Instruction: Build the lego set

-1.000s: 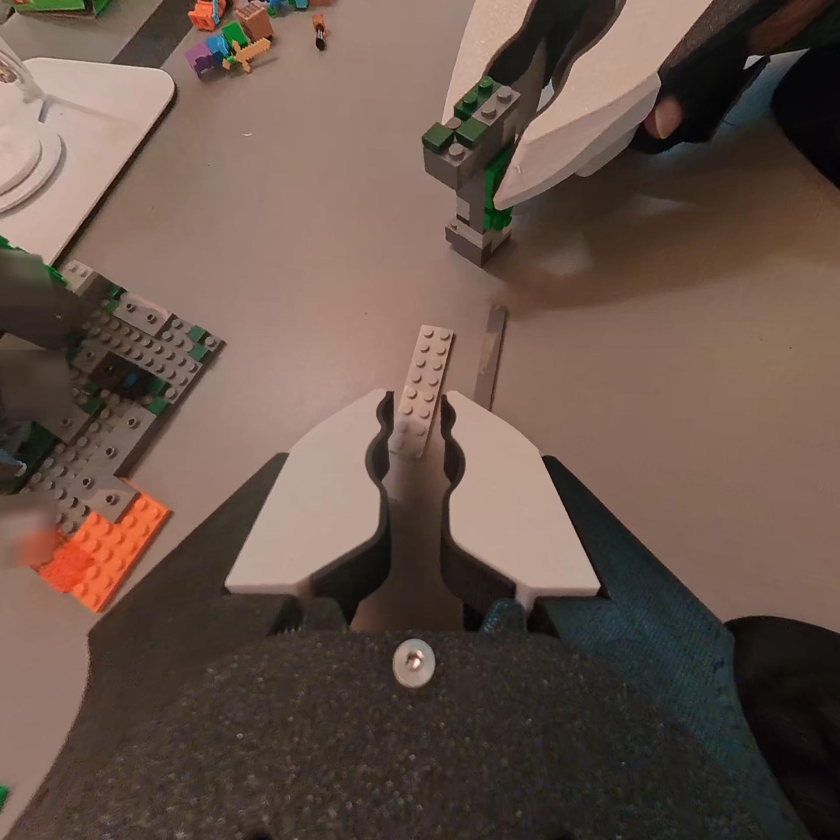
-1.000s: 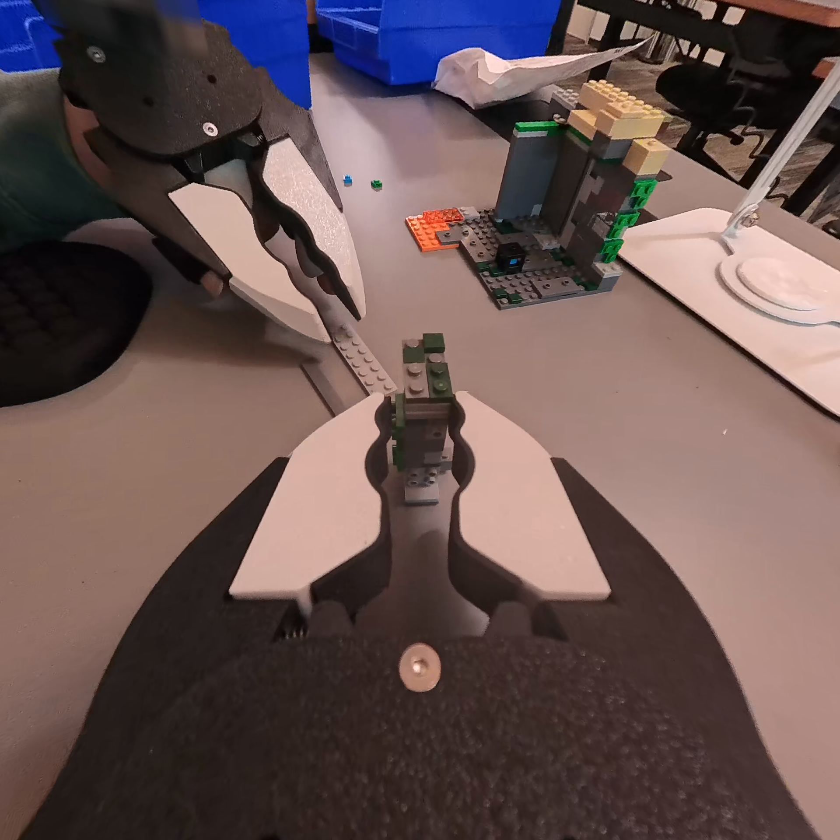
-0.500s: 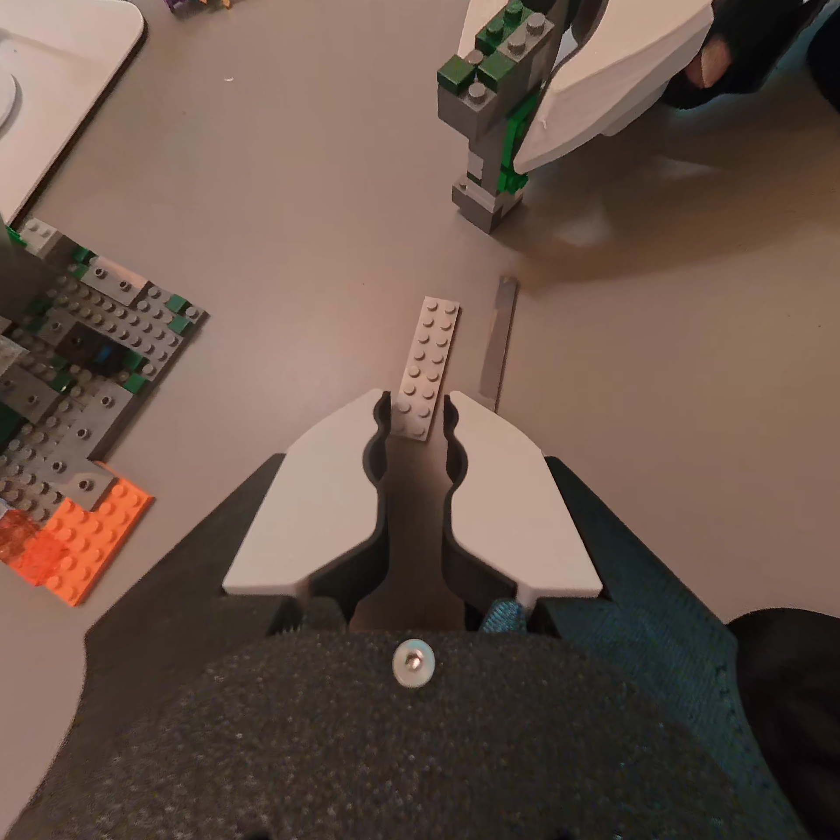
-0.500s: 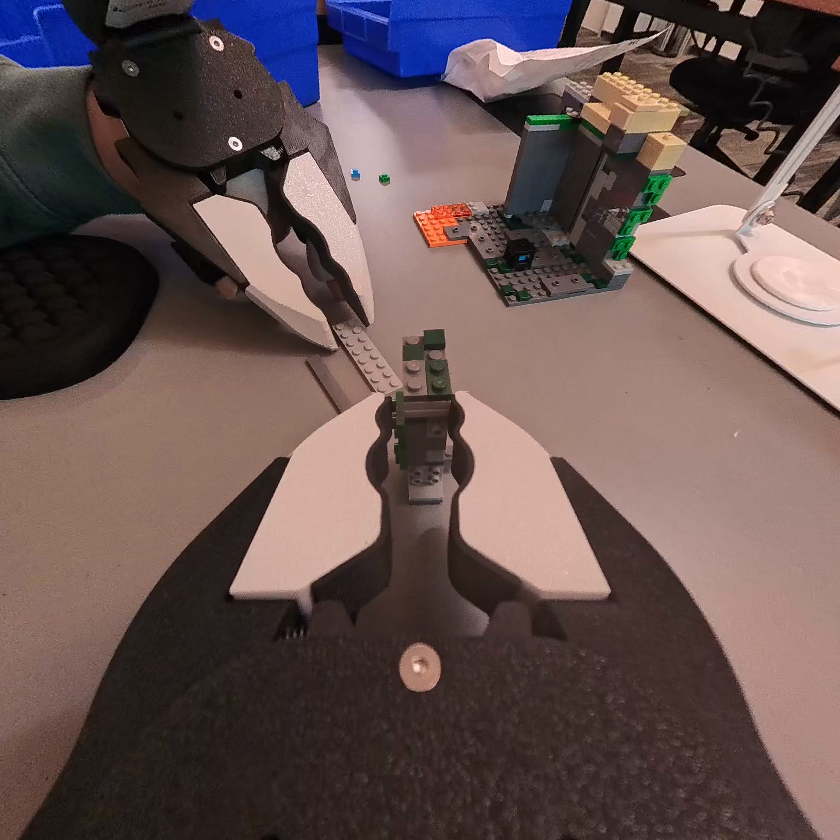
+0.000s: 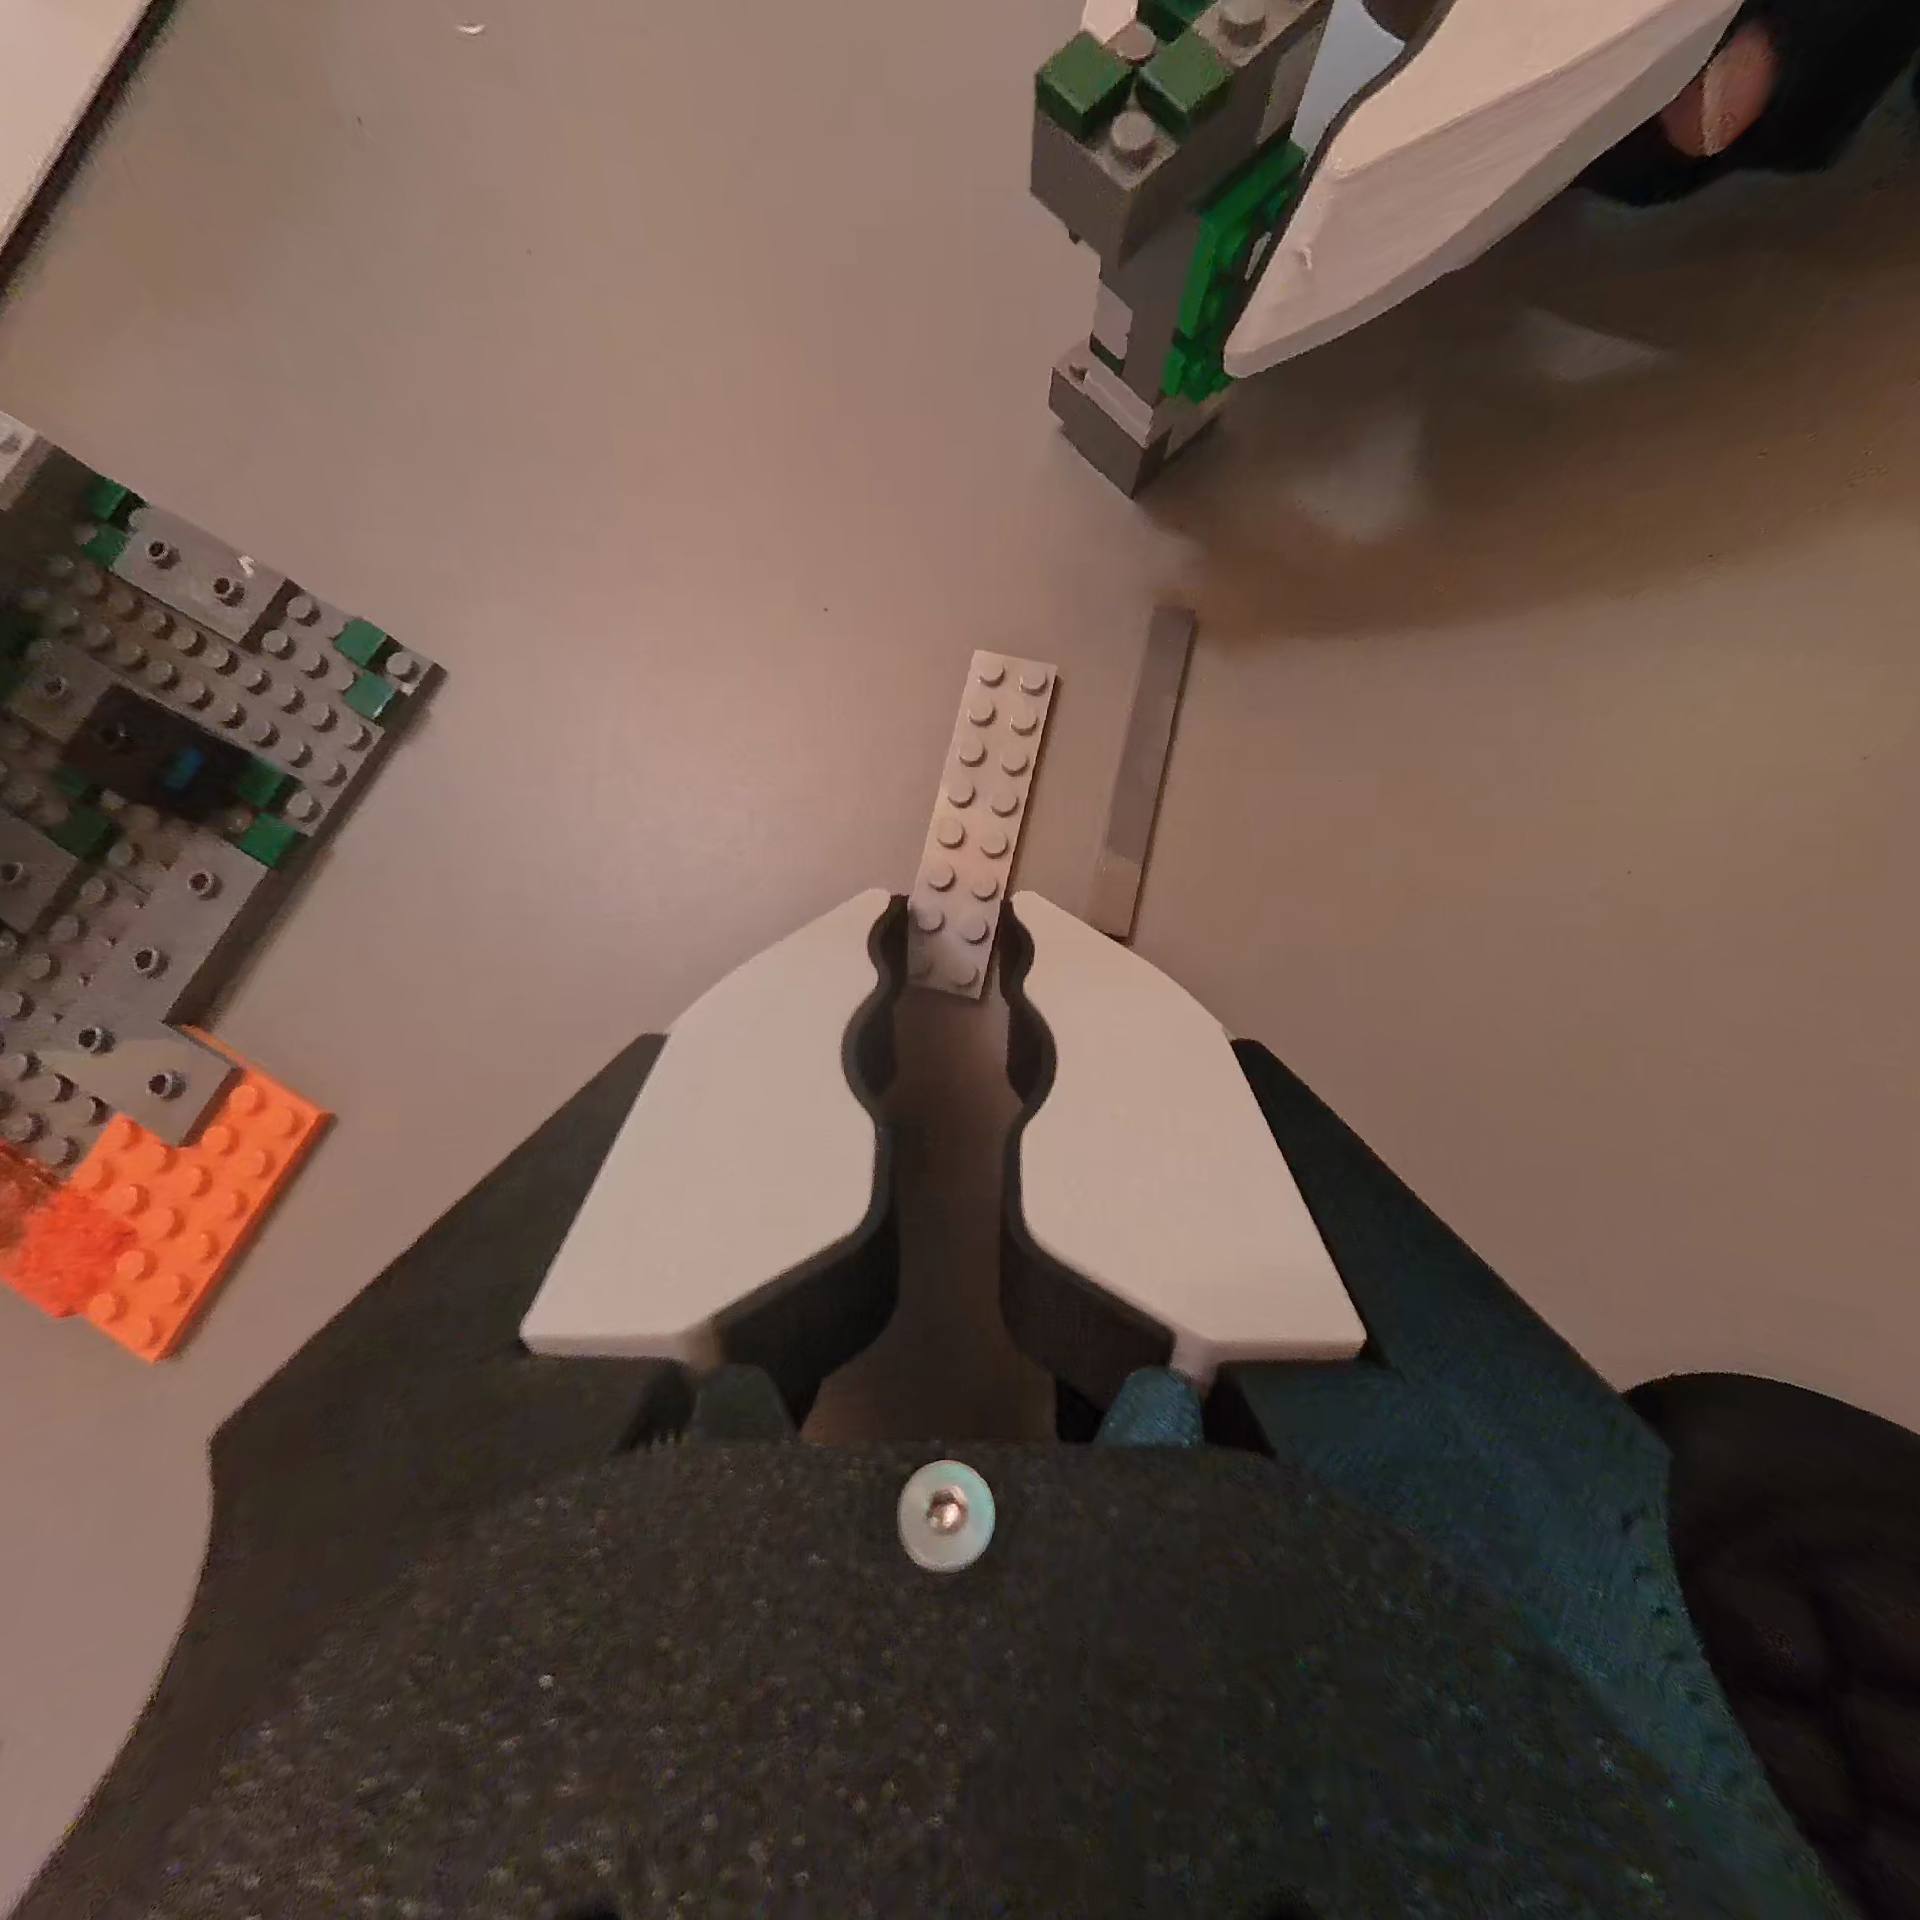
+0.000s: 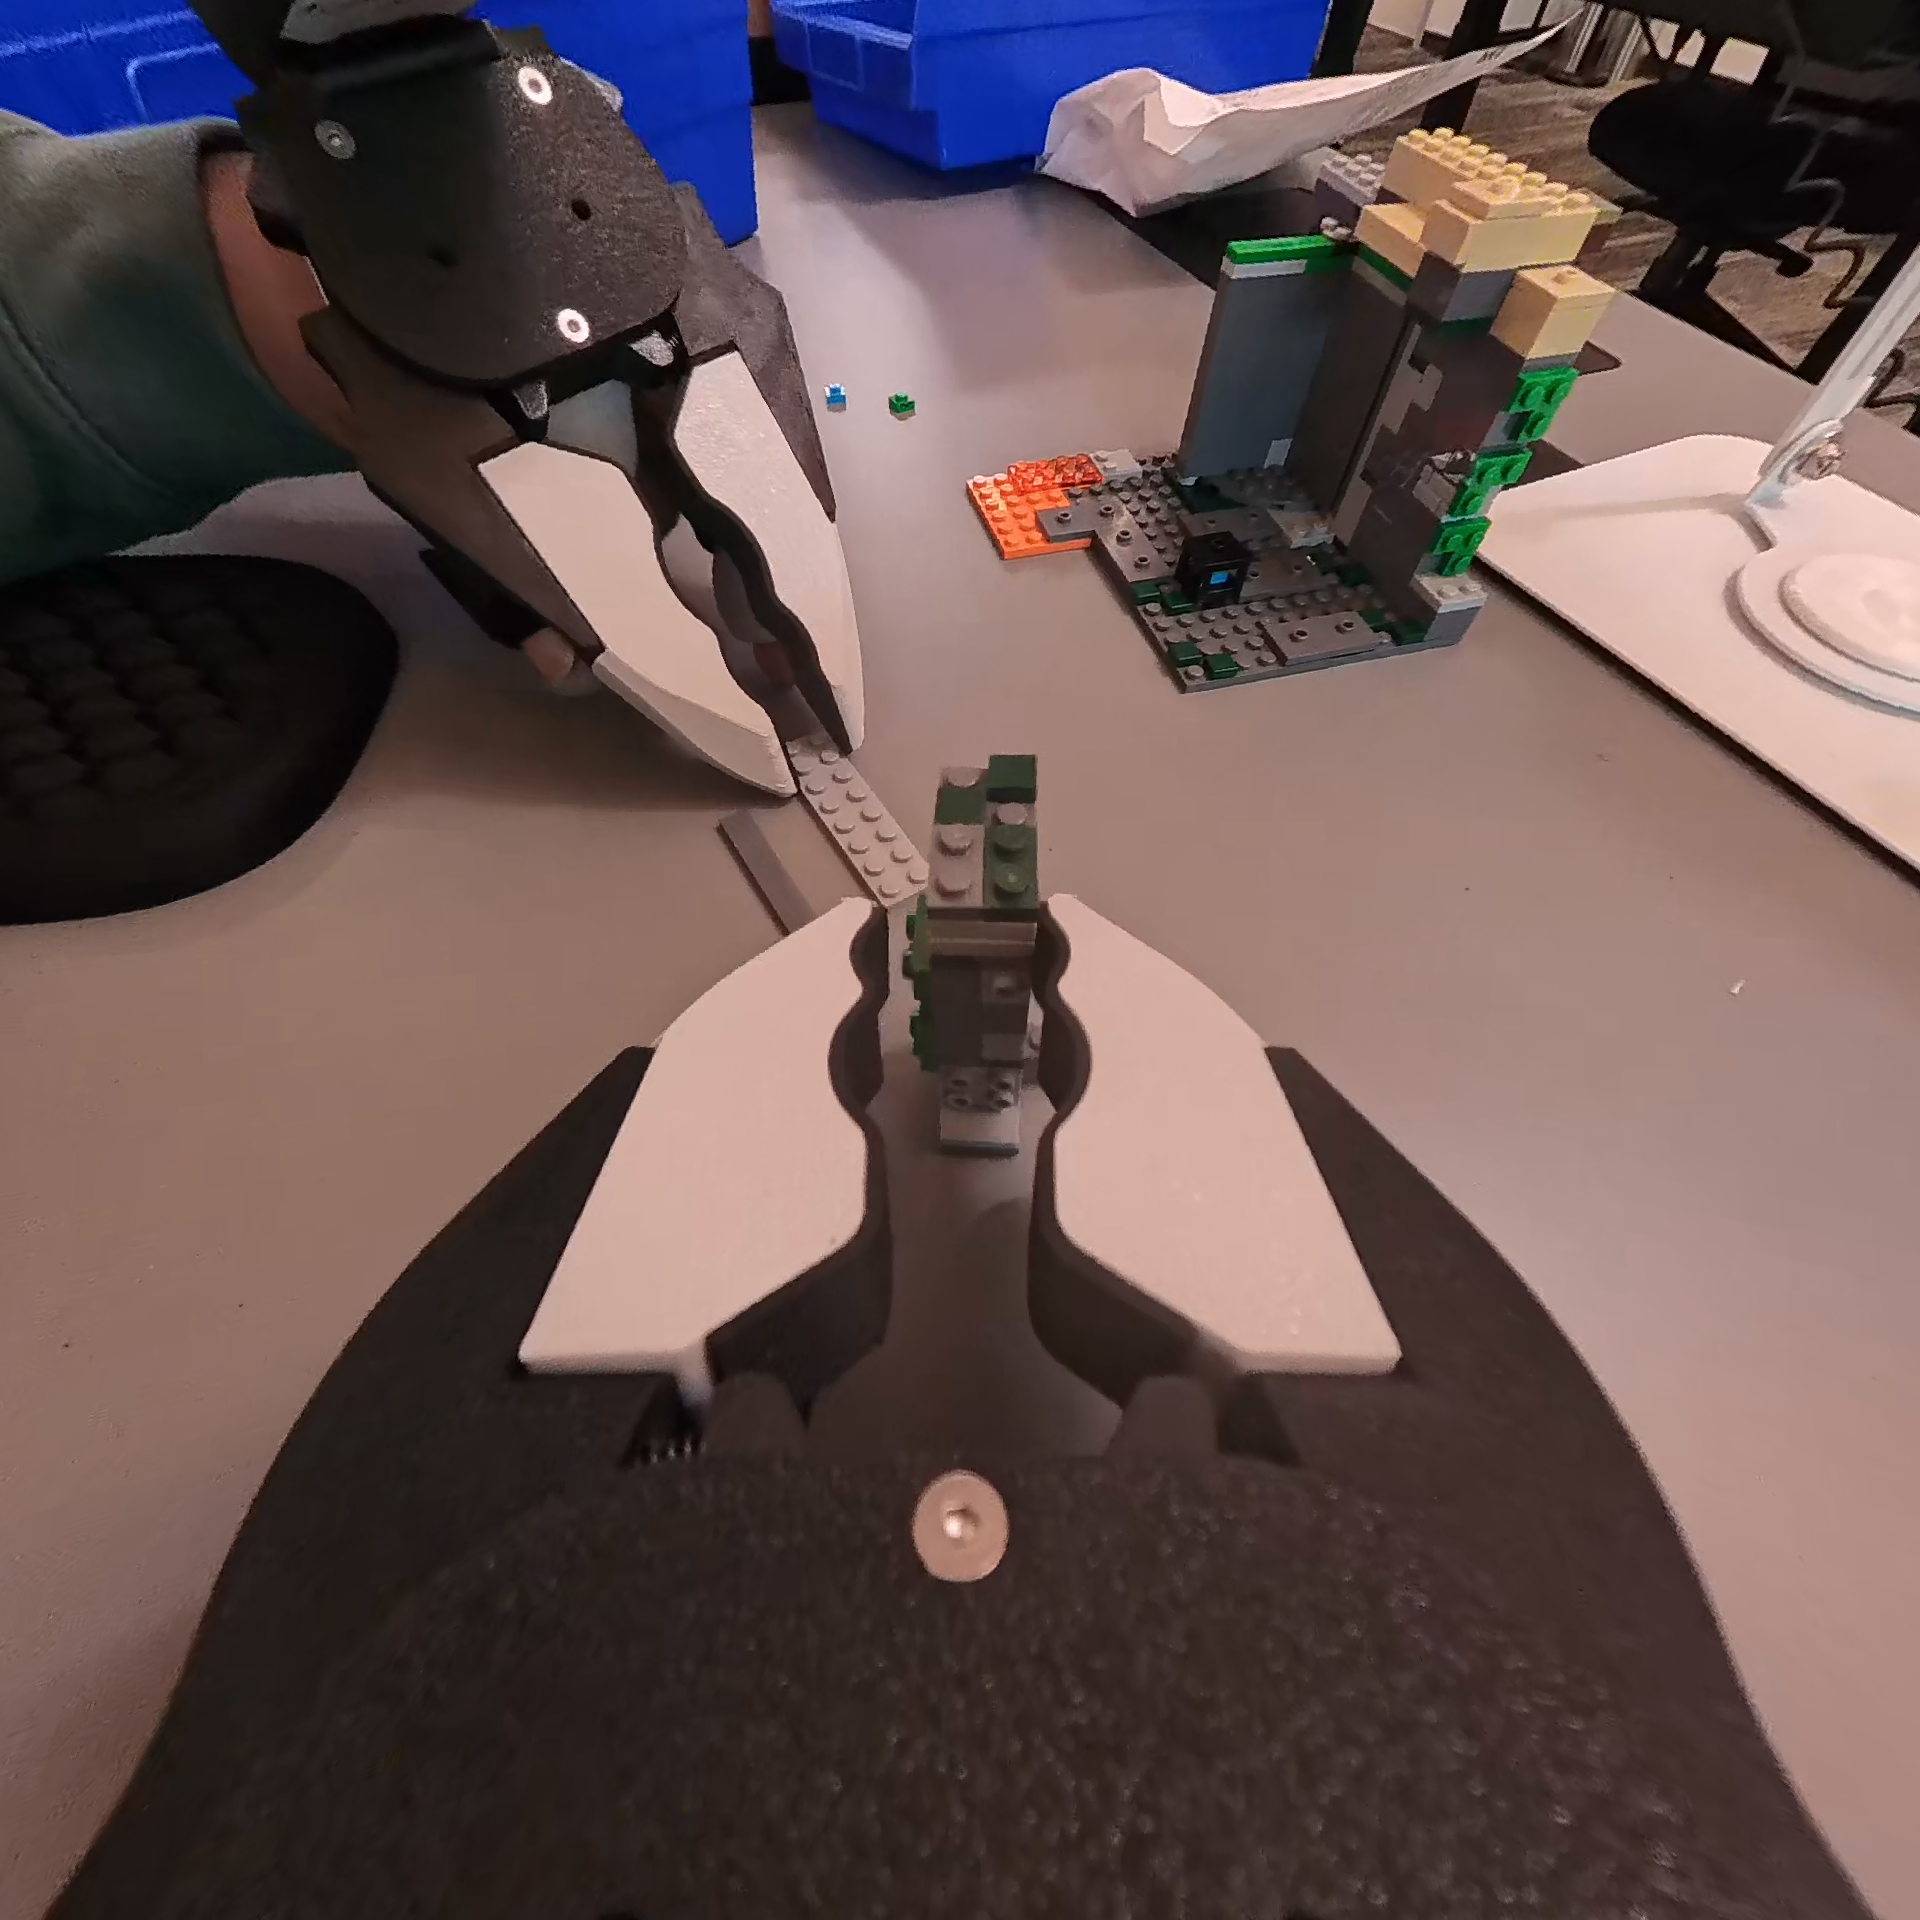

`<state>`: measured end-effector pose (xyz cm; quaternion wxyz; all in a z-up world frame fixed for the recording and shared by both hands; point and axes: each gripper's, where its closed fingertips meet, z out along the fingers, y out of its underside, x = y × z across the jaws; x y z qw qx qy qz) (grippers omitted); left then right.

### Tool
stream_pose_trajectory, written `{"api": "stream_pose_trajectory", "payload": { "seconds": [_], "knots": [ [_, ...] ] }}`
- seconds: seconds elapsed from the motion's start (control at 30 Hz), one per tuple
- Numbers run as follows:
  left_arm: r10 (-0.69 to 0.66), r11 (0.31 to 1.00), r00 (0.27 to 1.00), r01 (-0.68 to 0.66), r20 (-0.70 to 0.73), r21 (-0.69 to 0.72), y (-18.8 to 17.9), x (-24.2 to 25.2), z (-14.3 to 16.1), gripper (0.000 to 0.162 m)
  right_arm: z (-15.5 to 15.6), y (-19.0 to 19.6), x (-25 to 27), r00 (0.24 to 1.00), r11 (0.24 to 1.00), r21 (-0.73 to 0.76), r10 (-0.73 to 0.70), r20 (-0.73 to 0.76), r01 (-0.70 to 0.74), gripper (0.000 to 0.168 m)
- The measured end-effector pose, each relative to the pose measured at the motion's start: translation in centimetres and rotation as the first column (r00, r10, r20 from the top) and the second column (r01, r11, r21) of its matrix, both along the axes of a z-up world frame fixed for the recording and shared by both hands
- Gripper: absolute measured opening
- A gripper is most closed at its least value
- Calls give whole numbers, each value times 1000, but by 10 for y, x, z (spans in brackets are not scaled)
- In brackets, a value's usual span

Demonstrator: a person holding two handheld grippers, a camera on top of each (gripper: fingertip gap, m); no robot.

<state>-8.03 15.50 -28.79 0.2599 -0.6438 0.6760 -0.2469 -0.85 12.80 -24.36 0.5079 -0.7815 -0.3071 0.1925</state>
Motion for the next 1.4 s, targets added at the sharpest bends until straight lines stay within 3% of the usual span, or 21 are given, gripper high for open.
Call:
{"api": "stream_pose_trajectory", "payload": {
  "seconds": [0.5, 0.73, 0.87, 1.07, 1.2, 1.4],
  "knots": [
    [-26, 1000, 1000, 26, -3, 12, -6, -5, 0, 15, 10, -2, 3, 999, 1000, 26, -7, -34, 8, 31],
    [-15, 1000, 1000, 14, 12, 13, -4, -7, 3, 15, 40, -8, 16, 997, 993, 111, -41, -69, 48, 38],
    [3, 1000, 1000, -4, 29, 18, 1, -9, 8, 15, 56, -21, 9, 999, 988, 151, -8, 34, 3, 34],
    [15, 999, 999, -16, 32, 41, 5, -13, 11, 15, 26, -45, -40, 967, 985, -77, 168, 194, -155, 29],
    [23, 998, 999, -26, 41, 64, 8, -15, 14, 15, -2, -40, -55, 934, 969, -194, 205, 293, -151, 29],
    [30, 996, 999, -32, 31, 85, 10, -25, 12, 15, -17, -26, -55, 866, 954, -281, 226, 446, -104, 27]
  ]
}}
